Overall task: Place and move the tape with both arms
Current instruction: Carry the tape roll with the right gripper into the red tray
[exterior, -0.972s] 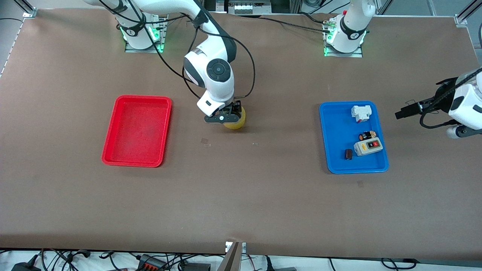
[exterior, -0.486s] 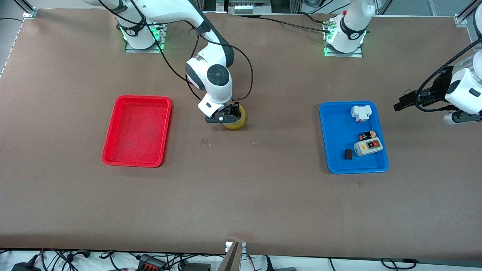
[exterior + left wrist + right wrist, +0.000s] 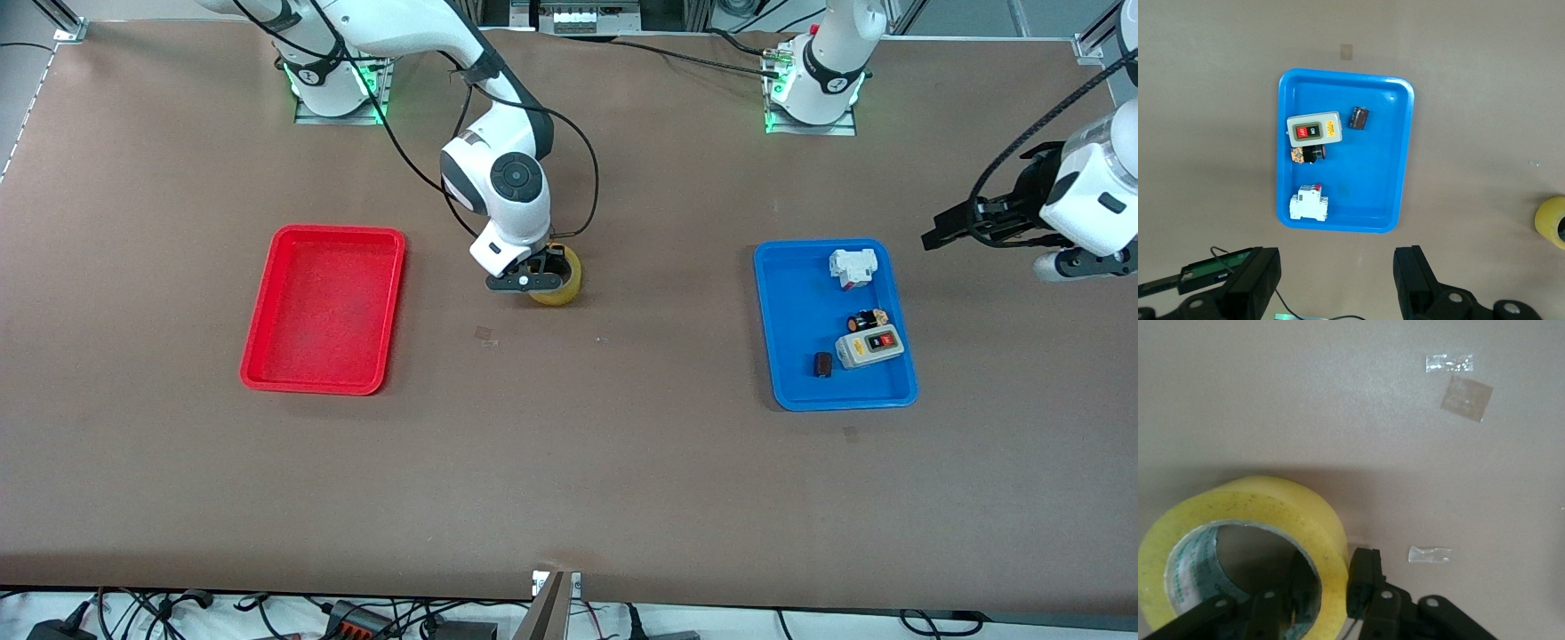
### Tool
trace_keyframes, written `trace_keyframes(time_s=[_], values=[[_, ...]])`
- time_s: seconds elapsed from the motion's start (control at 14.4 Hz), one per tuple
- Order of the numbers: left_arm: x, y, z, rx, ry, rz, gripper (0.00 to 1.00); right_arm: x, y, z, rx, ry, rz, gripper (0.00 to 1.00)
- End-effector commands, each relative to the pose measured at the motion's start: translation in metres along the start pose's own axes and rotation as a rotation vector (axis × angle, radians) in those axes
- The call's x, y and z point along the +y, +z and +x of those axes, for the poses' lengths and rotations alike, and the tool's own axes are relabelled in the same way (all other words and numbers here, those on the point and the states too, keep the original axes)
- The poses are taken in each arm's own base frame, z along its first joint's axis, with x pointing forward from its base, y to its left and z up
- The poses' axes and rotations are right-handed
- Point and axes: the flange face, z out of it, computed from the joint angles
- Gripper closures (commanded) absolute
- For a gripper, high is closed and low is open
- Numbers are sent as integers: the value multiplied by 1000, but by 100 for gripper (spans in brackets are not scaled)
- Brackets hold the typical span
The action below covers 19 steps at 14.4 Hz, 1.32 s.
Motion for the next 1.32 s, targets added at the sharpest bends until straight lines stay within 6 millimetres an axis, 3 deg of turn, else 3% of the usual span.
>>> trace_keyframes(time_s=[0.0,0.21,0.42,0.62,0.76,1.04,1.25], values=[[-1,-11,-3,-5,6,-18,0,4,-19,4,30,31,19,87],[-8,-13,-8,-46,5,-14,0,17,-56,15,42,69,31,87],[-6,-11,-8,-45,12,-12,0,63,-93,42,38,129,29,88],[-4,-8,-8,-46,18,-5,0,114,-113,56,49,147,41,88],[-4,-8,-8,-48,18,-5,0,140,-119,64,51,180,42,88],[-4,-9,-9,-45,17,-7,0,231,-115,84,32,164,30,88],[-4,-9,-9,-45,17,-8,0,288,-105,79,11,121,24,88]])
